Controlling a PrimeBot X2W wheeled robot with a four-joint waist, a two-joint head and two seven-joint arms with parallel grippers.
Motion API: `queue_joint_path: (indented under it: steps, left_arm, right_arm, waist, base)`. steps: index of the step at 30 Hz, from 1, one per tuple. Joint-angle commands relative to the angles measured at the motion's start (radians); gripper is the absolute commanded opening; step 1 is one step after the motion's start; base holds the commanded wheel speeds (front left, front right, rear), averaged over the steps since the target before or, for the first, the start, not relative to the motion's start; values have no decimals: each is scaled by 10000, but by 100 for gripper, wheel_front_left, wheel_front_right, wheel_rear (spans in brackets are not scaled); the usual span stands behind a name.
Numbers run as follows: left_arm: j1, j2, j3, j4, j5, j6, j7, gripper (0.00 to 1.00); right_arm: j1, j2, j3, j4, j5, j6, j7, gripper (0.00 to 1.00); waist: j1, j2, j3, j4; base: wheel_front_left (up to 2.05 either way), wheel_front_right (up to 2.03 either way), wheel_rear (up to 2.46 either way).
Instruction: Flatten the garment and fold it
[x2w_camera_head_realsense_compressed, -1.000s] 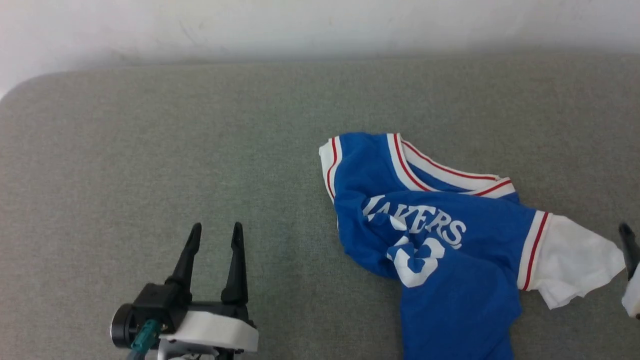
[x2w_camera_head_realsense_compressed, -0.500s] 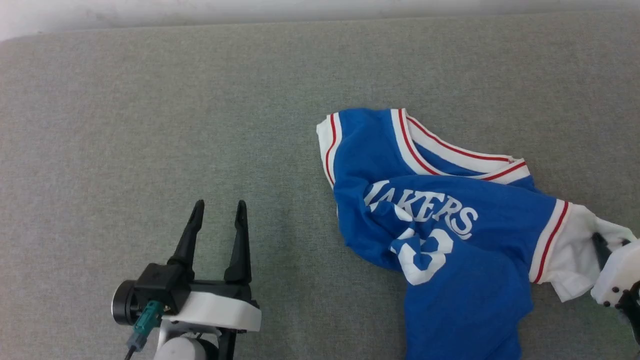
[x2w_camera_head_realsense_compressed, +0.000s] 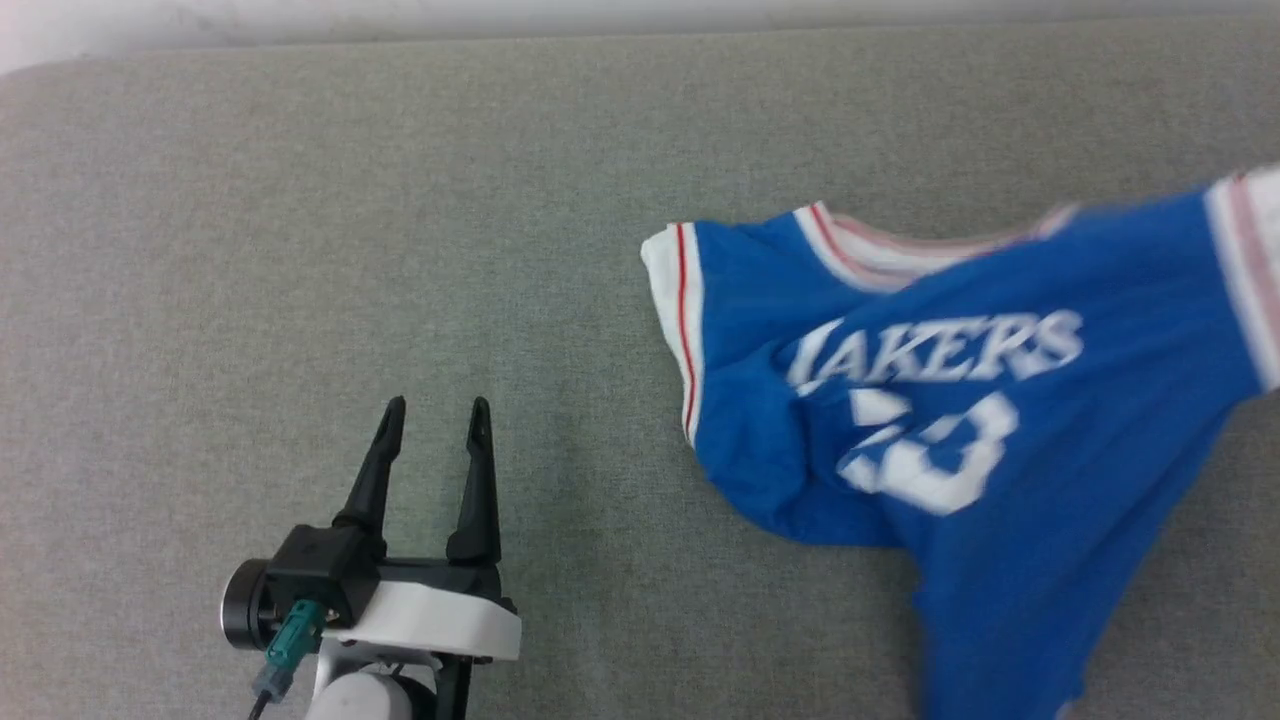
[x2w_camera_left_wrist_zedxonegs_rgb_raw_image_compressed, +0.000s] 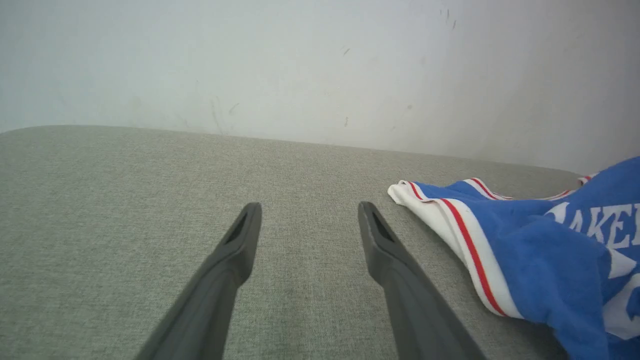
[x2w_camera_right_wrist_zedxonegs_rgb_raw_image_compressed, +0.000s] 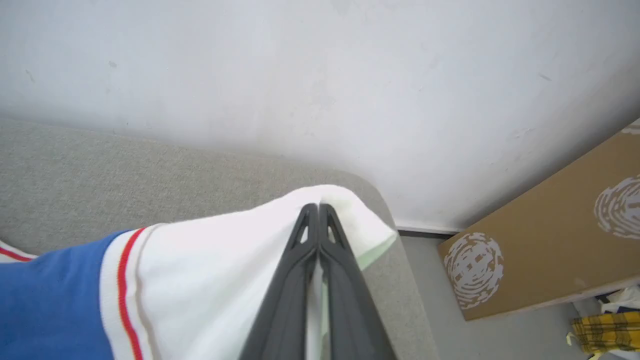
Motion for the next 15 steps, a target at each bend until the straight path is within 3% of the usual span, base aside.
queue_joint_path:
  steps: [1, 4, 8, 14, 15]
  left_arm:
    - [-144, -7, -14, -23, 21, 11, -46, 100]
    - [-205, -28, -43, -12, 34, 14, -46, 100]
    - [-294, -52, -80, 18, 52, 1, -47, 100]
    - [-455, -70, -151, 82, 112, -45, -47, 100]
    - [-494, -71, -176, 104, 129, -60, -47, 100]
  right_arm:
    - [-134, -99, -30, -16, -55, -13, -15, 0]
    - [-611, -996, -45, 194, -220, -13, -126, 0]
    - [-746, -1710, -377, 1186, -573, -13, -531, 0]
    - [-593, -1361, -738, 2725, -750, -13, -1152, 0]
    - [-591, -1271, -786, 2887, -788, -13, -1245, 6]
  waist:
    - [-1, 0, 90, 74]
    - [-1, 0, 306, 173]
    - [-1, 0, 575, 312]
    - [-1, 0, 875, 331]
    - [-1, 0, 895, 321]
  base:
    - [0, 0, 0]
    - [0, 0, 0]
    - [0, 0, 0]
    - [0, 0, 0]
    - [0, 0, 0]
